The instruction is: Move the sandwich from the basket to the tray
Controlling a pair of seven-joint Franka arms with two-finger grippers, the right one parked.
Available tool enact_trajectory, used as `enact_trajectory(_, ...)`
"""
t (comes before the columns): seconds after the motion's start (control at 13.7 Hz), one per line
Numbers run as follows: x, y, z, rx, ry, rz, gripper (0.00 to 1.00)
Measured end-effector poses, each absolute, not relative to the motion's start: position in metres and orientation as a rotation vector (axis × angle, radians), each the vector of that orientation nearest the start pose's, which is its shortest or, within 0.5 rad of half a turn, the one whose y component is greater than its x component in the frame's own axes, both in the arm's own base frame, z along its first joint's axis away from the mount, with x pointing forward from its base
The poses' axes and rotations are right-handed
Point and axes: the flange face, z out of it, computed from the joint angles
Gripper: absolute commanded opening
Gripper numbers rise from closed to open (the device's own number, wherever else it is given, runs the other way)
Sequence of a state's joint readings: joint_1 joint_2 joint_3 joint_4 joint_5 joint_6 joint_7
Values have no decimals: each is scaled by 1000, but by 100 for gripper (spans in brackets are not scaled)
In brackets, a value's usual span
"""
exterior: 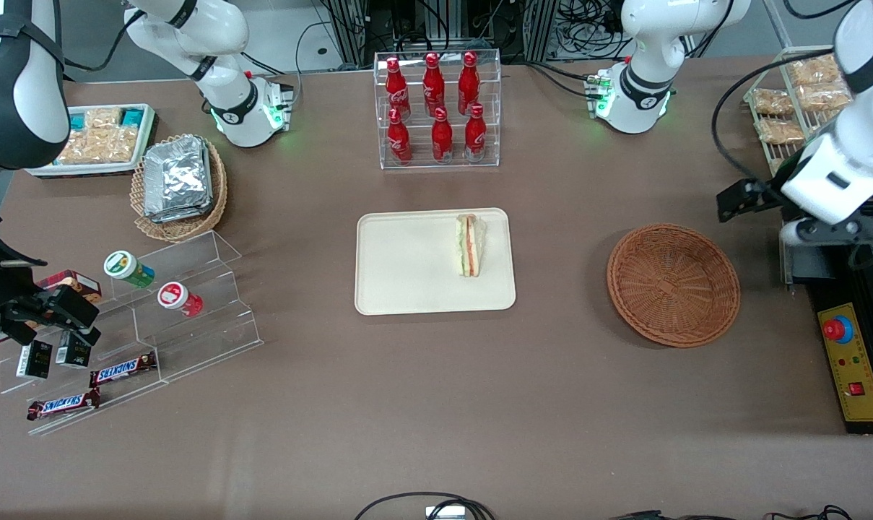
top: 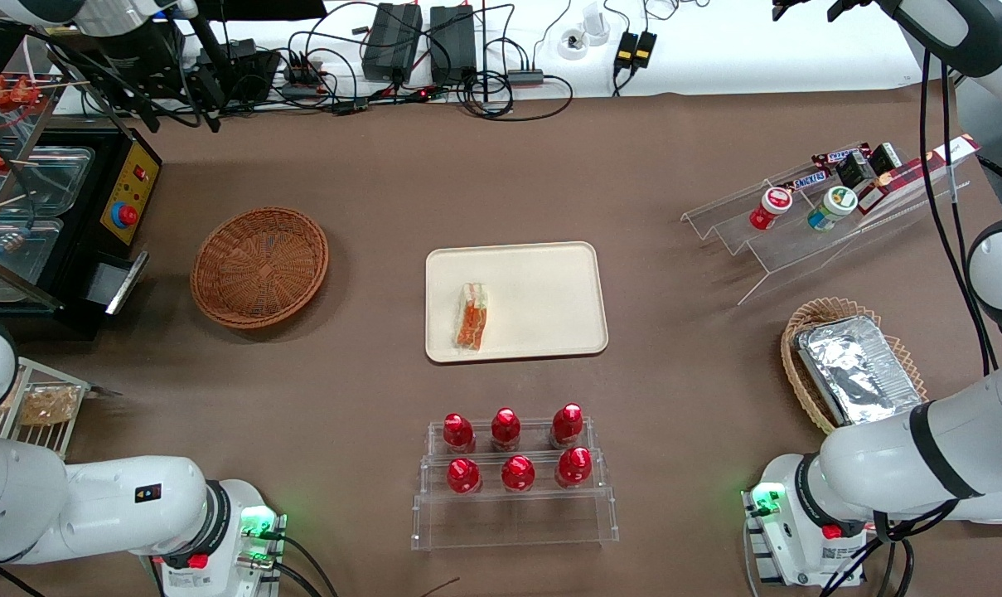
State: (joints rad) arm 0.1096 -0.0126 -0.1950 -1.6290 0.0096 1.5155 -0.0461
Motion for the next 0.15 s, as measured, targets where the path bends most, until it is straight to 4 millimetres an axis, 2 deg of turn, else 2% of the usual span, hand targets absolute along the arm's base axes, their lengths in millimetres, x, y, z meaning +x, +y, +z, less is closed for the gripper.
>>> enact_trajectory(0.15, 536, -42, 613, -3118, 164, 155, 100)
